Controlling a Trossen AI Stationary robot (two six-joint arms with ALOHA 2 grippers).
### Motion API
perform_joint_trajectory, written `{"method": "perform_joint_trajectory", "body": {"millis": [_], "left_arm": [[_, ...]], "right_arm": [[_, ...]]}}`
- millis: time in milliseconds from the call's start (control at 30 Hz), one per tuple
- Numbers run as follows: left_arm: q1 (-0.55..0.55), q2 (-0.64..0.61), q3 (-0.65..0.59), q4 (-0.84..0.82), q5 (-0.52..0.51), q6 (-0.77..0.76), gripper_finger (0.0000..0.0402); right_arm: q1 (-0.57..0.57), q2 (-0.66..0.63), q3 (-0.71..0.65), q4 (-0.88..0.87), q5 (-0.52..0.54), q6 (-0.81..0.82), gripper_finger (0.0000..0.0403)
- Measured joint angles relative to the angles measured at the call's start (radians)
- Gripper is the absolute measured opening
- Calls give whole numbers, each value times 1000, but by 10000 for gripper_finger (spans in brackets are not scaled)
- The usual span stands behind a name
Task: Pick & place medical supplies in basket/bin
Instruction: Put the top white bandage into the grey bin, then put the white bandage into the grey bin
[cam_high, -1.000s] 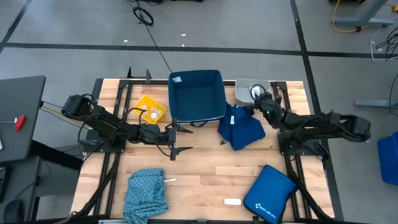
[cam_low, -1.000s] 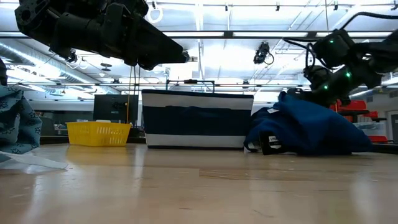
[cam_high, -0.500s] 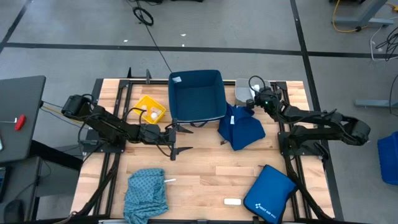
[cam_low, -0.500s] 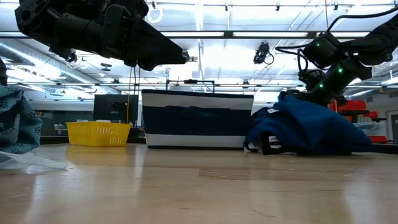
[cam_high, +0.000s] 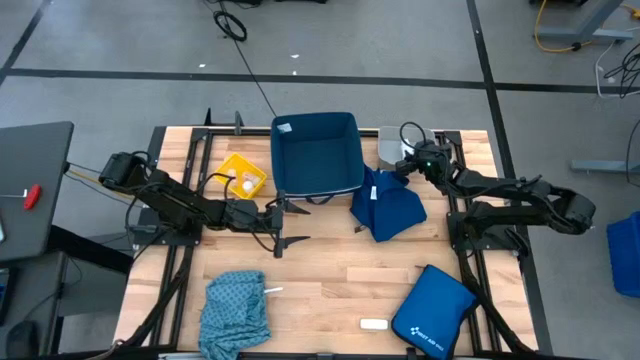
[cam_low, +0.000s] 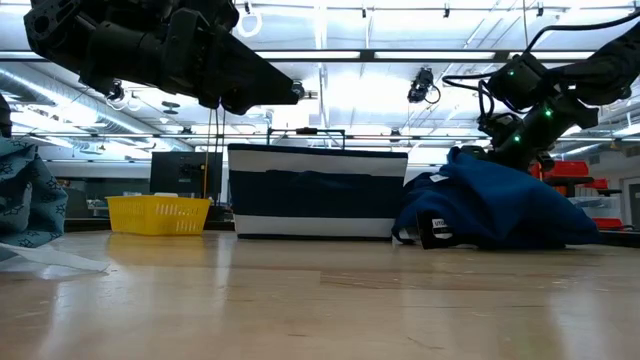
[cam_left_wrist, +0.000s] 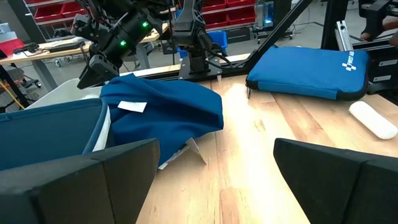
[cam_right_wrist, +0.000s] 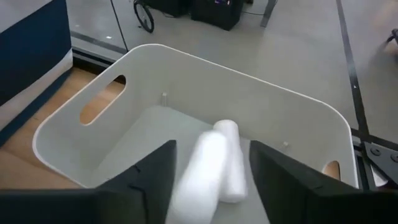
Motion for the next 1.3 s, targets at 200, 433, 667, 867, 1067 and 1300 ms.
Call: {"method": "perform_joint_trajectory", "body": {"millis": [200, 433, 667, 867, 1067, 1300], "left_arm": [[0, 0, 0, 0, 0, 0, 319], [1, 0, 0, 0, -4, 8, 319], [1, 0, 0, -9, -4, 7, 319], [1, 0, 0, -14, -4, 5, 319], [1, 0, 0, -14, -4, 4, 319], [1, 0, 0, -13, -4, 3, 319]], "right_arm": [[0, 0, 0, 8, -2, 15, 259], [24, 0, 0, 80, -96, 27, 255], [163, 0, 0, 227, -357, 4, 235], [353, 0, 1, 278, -567, -23, 227], [596, 0, 1, 270, -608, -34, 227], [908, 0, 50, 159, -468, 23, 227]]}}
